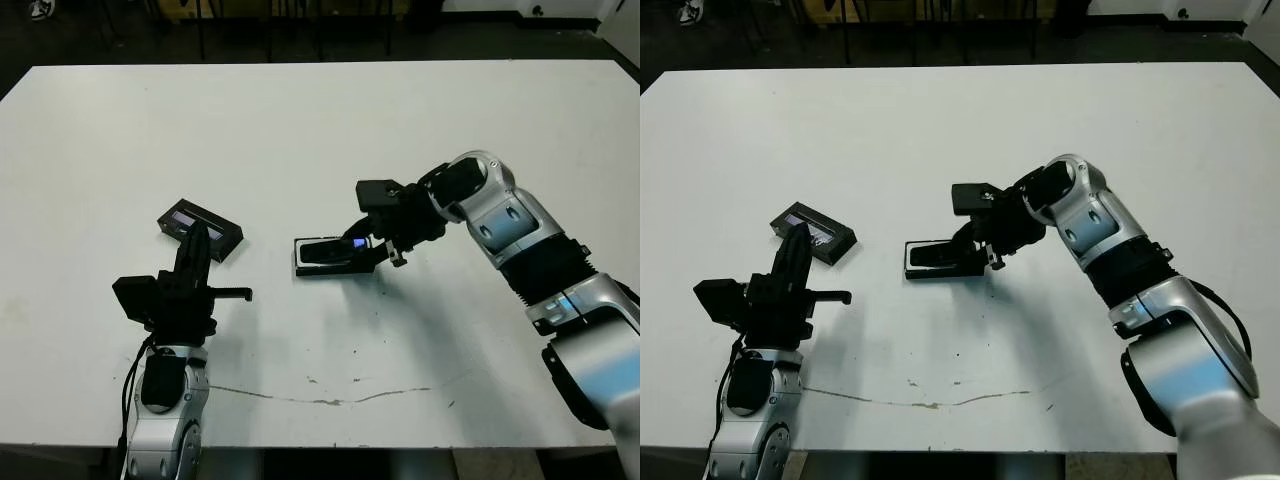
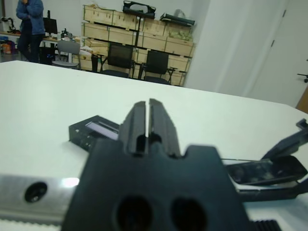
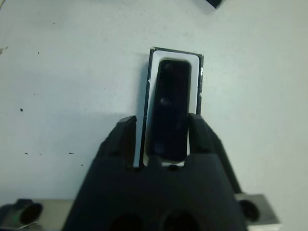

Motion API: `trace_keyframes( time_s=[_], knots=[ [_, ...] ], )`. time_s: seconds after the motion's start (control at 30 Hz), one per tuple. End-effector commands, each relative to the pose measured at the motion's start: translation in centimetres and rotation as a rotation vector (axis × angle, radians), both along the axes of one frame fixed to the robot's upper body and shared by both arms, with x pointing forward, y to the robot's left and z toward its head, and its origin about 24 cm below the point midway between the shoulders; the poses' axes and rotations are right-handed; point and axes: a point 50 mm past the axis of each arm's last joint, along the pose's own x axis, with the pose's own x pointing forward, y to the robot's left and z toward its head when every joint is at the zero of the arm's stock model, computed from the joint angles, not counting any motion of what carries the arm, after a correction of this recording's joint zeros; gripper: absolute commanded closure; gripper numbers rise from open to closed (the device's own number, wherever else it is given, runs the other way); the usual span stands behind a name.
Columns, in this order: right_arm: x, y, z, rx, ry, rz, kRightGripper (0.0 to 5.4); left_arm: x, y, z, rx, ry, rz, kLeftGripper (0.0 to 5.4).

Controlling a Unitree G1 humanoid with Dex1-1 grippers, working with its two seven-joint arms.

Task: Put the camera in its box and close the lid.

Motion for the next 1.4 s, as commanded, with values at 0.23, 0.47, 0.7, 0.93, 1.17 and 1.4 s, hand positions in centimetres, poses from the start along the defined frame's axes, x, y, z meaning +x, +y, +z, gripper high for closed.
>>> trace_keyframes(
  time_s=[0.23, 0.47, 0.7, 0.93, 1.17, 1.4],
  knots=[
    [1.0, -2.7, 3.2, -0.001, -0.189, -0.104, 1.68, -0.3, 0.2, -0.6, 0.002, 0.033, 0.008, 5.4],
    [1.0, -3.9, 5.3, 0.027, -0.275, -0.187, 0.43, -0.3, 0.1, -0.6, -0.003, 0.034, 0.008, 5.4],
    [0.0, -5.2, 6.2, 0.354, -0.256, -0.35, 0.02, -0.2, 0.2, -0.5, 0.004, 0.024, 0.001, 5.4],
    [-3.4, -5.9, 4.1, 0.514, -0.432, -0.599, 0.69, -0.4, 1.0, 0.4, 0.055, 0.01, 0.008, 5.4],
    [-7.1, -6.8, 1.9, 0.616, -0.487, -0.699, 1.98, -1.5, 4.0, 3.9, 0.187, -0.008, 0.035, 5.4],
    [-8.4, -6.7, 0.8, 0.664, -0.493, -0.747, 3.26, -1.2, 8.5, 8.8, 0.308, 0.006, 0.037, 5.4]
  ],
)
